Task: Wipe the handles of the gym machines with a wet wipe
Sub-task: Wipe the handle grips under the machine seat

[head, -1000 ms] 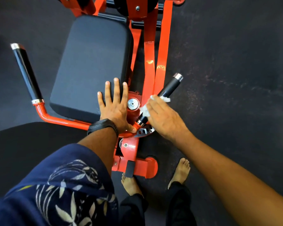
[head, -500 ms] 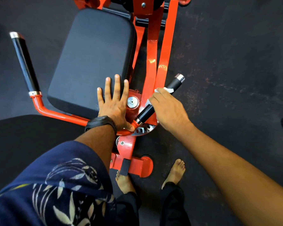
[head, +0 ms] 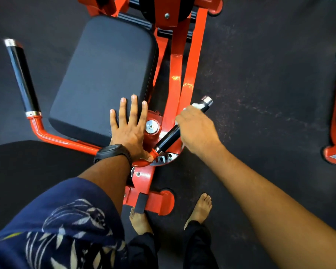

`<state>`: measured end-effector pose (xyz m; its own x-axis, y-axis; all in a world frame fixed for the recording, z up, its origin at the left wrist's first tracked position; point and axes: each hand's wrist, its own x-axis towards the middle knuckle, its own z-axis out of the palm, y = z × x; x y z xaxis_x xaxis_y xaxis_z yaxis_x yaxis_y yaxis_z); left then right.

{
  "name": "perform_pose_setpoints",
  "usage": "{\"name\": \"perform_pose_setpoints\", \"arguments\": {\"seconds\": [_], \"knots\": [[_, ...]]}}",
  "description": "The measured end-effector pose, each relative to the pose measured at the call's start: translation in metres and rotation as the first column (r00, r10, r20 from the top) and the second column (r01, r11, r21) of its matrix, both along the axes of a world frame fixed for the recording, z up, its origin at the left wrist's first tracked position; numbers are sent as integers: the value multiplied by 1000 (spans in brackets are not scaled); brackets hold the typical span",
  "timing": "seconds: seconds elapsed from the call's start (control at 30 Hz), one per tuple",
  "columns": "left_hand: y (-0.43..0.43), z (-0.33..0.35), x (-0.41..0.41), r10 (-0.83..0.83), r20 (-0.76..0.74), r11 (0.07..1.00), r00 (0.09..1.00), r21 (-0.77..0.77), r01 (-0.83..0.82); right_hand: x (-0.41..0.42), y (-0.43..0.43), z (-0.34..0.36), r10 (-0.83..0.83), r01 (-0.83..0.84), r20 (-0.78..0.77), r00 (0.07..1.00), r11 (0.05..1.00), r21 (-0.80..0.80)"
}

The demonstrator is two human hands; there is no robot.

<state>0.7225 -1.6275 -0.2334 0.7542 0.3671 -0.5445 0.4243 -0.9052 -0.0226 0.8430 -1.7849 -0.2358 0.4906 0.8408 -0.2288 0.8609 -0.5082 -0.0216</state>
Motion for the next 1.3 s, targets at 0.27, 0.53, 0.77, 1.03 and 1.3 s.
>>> {"name": "perform_pose_setpoints", "arguments": {"seconds": [0.27, 0.53, 0.77, 1.03, 1.3], "knots": [[0, 2, 1, 2, -10, 1000, 1000, -12, -2, -20, -8, -25, -187, 212, -107, 976, 926, 313], [0, 0, 1, 9, -3, 1000, 1000, -16, -9, -85, 26, -46, -657, 762, -395, 642, 490, 424], [1, 0, 1, 16, 2, 1000, 1000, -22, -16, -84, 56, -19, -740, 953, -614, 276, 128, 273], [0, -1, 1, 18, 1, 999, 1000, -27, -18, -53, 48, -26, -672, 960, -740, -31, -226, 165], [0, -1, 2, 21, -11, 999, 1000, -32, -21, -59, 51, -21, -671, 955, -741, -25, -235, 180]]}}
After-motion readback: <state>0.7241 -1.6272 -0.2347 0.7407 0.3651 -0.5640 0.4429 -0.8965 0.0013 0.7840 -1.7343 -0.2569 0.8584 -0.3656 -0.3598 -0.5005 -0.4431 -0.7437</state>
